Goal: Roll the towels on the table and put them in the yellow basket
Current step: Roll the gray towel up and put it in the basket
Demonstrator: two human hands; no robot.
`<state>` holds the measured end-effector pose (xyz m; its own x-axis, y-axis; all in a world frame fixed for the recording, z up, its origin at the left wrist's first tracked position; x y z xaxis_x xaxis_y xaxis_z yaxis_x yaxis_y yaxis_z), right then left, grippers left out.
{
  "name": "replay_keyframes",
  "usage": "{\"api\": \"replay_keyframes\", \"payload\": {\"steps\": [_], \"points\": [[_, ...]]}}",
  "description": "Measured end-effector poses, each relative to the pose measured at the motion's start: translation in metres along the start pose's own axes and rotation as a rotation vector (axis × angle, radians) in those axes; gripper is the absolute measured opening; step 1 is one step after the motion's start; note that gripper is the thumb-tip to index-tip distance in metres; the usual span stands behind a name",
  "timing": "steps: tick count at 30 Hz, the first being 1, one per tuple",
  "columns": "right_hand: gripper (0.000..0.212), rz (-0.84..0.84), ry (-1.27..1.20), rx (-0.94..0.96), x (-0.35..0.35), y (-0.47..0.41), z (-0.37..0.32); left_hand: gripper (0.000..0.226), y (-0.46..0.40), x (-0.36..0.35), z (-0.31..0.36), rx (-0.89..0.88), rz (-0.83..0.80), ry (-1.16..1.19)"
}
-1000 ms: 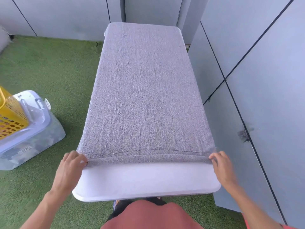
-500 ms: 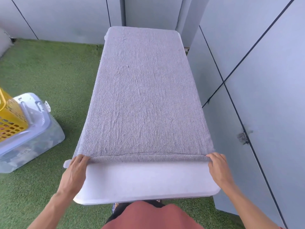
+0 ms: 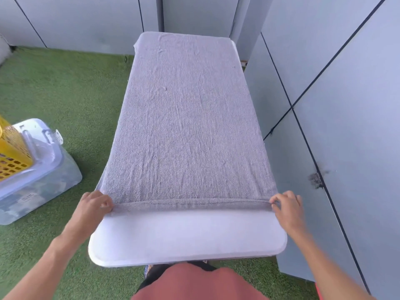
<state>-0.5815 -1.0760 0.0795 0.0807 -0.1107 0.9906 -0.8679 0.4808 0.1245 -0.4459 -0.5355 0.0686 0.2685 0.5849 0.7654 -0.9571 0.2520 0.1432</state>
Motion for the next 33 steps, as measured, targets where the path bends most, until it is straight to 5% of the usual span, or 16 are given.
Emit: {"api": "replay_keyframes", "payload": {"steps": [3, 8, 18, 21, 24, 28, 33], "points": [[0.024, 0.154, 0.165, 0.074, -0.015, 0.023, -0.005, 0.022, 0.029, -0.024, 0.006, -0.109, 0.112, -0.166], [0.044, 0.132, 0.168, 0.125, -0.027, 0.029, -0.005, 0.059, 0.051, -0.054, 0.005, -0.072, 0.128, -0.190], [0.029, -0.121, 0.178, 0.162, -0.017, 0.014, 0.009, 0.035, 0.013, -0.020, 0.000, 0.096, -0.006, -0.086], [0.023, -0.333, 0.007, 0.133, -0.003, 0.021, 0.018, 0.038, 0.011, -0.010, -0.004, 0.232, -0.184, 0.029], [0.022, -0.407, -0.223, -0.030, 0.012, 0.008, 0.017, 0.032, 0.006, -0.003, 0.000, 0.259, -0.127, 0.170], [0.020, -0.122, -0.359, -0.111, 0.006, 0.004, 0.007, 0.031, 0.009, -0.005, 0.007, 0.198, 0.139, 0.089], [0.024, 0.228, 0.143, 0.021, -0.013, 0.036, -0.006, 0.039, 0.044, -0.033, 0.019, -0.059, 0.188, -0.293]]}}
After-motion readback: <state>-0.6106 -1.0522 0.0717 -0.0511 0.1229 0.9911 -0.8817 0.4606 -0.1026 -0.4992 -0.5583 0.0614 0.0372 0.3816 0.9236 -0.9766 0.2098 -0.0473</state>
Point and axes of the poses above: each hand's wrist, its own y-axis away from the middle knuckle, its own x-axis out of the back of the hand, z = x × y, the point moved 1 cm from there along -y, towards the middle knuckle, and after that the axes turned 14 degrees about y, right-handed, at the moved point
